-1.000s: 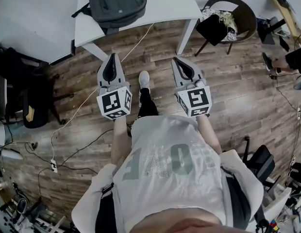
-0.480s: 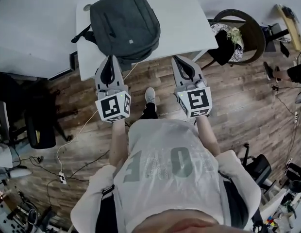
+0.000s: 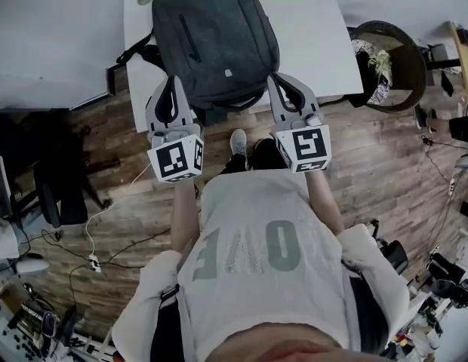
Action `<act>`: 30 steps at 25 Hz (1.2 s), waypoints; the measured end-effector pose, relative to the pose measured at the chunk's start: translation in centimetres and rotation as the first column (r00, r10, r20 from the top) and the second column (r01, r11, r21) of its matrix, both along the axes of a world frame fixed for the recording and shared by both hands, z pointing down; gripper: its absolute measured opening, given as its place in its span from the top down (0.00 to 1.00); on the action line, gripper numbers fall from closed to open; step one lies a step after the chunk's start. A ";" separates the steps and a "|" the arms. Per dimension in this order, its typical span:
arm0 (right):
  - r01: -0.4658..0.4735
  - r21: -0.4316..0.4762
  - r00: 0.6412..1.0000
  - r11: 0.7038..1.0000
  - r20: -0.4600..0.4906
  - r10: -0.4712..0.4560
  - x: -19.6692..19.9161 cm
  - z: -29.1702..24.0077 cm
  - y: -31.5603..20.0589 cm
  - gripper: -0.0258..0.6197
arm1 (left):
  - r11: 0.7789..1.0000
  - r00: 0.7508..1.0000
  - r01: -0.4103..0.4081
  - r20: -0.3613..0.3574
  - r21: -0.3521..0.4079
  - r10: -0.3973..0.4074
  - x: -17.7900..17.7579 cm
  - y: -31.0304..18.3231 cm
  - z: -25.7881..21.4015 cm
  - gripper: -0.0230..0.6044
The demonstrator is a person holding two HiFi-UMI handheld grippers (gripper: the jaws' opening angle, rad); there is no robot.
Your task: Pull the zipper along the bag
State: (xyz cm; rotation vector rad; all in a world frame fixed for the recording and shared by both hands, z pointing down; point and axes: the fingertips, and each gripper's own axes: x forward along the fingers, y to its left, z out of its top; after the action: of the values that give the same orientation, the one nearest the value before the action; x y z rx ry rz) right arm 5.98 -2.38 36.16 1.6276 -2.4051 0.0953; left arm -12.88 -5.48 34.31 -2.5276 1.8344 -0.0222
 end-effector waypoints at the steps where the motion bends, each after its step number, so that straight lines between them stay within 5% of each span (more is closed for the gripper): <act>1: 0.007 -0.001 1.000 1.000 -0.001 -0.007 -0.4 0.1 -0.6 0.92 | 1.000 1.000 0.006 0.000 0.003 -0.006 -0.3 -0.4 0.0 0.92; 11: 0.077 -0.001 0.997 0.997 -0.009 -0.077 -2.1 0.4 -5.8 0.92 | 0.995 0.995 0.098 0.008 0.004 -0.098 -2.9 -3.3 0.2 0.92; 26: 0.145 -0.043 0.989 0.988 0.048 -0.143 -1.0 2.3 -9.4 0.91 | 0.988 0.987 0.156 0.038 -0.008 -0.156 -2.2 -6.2 0.9 0.92; 27: 0.156 -0.049 0.987 0.987 0.056 -0.153 -1.0 2.5 -9.5 0.89 | 0.988 0.988 0.151 0.038 -0.013 -0.151 -2.1 -6.3 0.9 0.91; 28: 0.165 -0.055 0.985 0.985 0.062 -0.161 -1.1 2.7 -9.7 0.65 | 0.989 0.989 0.146 0.041 -0.019 -0.145 -1.9 -6.5 1.1 0.86; 30: 0.152 -0.062 0.987 0.986 0.067 -0.148 -0.8 3.2 -10.3 0.48 | 0.990 0.989 0.138 0.057 -0.040 -0.136 -1.7 -7.0 1.7 0.60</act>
State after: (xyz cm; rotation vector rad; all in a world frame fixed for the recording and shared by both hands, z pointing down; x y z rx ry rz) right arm 5.17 -12.69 39.37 1.4294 -2.5329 0.2006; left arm -14.54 -12.51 35.97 -2.3972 2.0043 -0.1324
